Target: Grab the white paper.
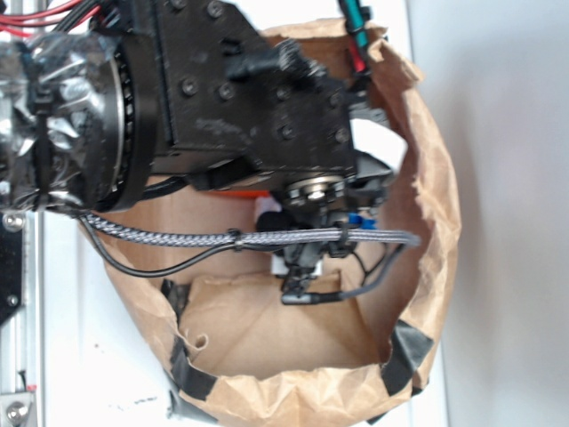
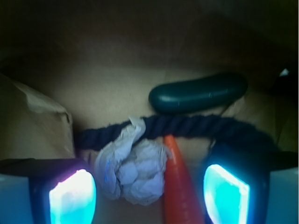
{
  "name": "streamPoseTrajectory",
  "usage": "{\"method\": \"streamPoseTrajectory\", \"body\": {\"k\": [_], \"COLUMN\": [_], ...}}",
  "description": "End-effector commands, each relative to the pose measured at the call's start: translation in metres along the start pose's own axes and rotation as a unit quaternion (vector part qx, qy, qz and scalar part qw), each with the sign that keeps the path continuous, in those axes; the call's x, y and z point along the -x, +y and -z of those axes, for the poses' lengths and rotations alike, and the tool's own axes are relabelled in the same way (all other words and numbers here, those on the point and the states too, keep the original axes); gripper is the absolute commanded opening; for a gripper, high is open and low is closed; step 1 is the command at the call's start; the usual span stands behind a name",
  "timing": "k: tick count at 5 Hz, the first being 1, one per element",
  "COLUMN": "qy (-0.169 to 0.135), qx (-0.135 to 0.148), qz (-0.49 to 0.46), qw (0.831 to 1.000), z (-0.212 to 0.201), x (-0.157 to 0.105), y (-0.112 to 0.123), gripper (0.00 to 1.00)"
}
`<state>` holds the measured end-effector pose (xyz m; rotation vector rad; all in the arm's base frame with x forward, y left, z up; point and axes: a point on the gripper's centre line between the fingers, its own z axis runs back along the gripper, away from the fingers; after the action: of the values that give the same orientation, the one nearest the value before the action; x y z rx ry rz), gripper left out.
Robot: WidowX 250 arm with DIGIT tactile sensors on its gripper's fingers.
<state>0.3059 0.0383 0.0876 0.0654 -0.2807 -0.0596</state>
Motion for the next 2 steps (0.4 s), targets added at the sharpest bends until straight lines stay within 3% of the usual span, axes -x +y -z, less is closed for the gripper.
{"method": "streamPoseTrajectory", "body": {"k": [1, 2], "qy": [-0.067, -0.057], "qx": [-0.032, -0.044], "qz": [0.039, 0.038], "qw": [0.996, 0.997], "z": [-0.0051, 0.0028], "x": [-0.0008, -0.0041], "y": [-0.0103, -0.0145], "gripper": [1.0, 1.0]}}
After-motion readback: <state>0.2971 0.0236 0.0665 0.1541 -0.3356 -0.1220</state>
